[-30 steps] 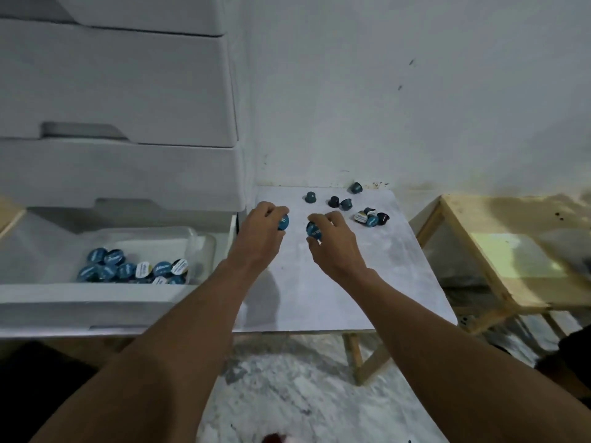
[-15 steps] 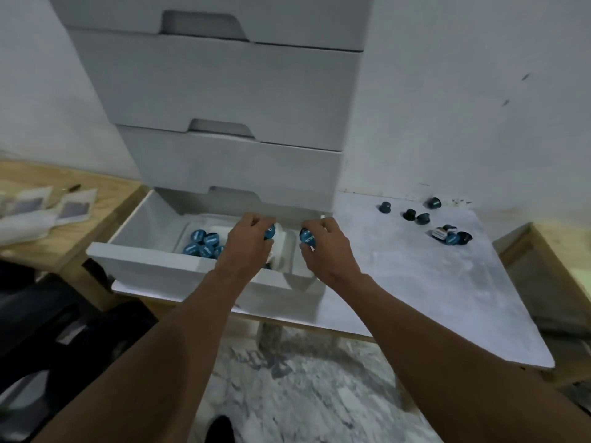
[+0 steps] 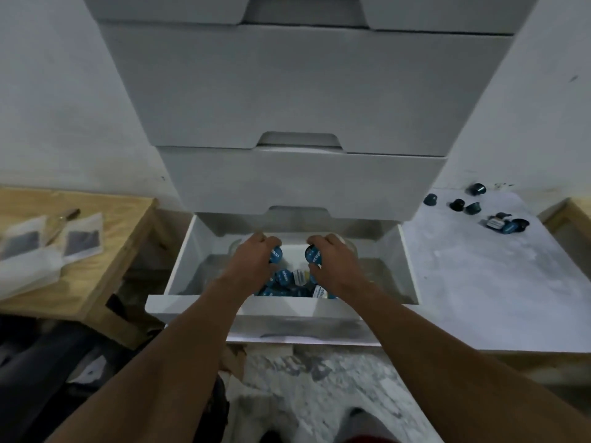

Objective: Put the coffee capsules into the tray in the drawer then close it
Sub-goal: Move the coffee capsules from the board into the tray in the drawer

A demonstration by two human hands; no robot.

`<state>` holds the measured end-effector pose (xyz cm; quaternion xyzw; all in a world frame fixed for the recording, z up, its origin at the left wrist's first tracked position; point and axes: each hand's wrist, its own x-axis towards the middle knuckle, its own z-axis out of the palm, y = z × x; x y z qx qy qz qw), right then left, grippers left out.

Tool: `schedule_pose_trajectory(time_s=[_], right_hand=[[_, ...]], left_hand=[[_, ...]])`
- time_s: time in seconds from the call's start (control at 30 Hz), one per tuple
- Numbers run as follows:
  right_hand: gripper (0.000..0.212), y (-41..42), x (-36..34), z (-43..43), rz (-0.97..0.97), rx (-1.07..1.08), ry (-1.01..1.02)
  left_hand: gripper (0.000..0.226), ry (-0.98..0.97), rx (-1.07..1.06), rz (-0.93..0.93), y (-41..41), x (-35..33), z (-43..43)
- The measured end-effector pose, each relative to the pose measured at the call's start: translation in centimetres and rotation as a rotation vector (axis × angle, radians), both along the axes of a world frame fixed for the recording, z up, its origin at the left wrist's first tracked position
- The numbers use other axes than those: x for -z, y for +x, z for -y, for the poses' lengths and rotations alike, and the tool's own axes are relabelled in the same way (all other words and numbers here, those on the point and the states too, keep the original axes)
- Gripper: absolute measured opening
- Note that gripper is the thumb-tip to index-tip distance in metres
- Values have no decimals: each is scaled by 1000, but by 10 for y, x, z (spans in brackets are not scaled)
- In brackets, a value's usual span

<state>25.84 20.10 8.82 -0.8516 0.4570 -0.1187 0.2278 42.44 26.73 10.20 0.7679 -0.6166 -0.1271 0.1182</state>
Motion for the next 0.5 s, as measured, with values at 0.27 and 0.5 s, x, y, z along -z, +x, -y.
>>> schedule_pose_trajectory(time_s=[0.27, 0.5], right_hand=[[47, 20, 19, 25, -70, -16, 47], [50, 27, 32, 42, -114, 7, 112]], left_hand=[[53, 7, 109, -9, 9, 14, 28], [51, 80, 136, -21, 17, 28, 52]])
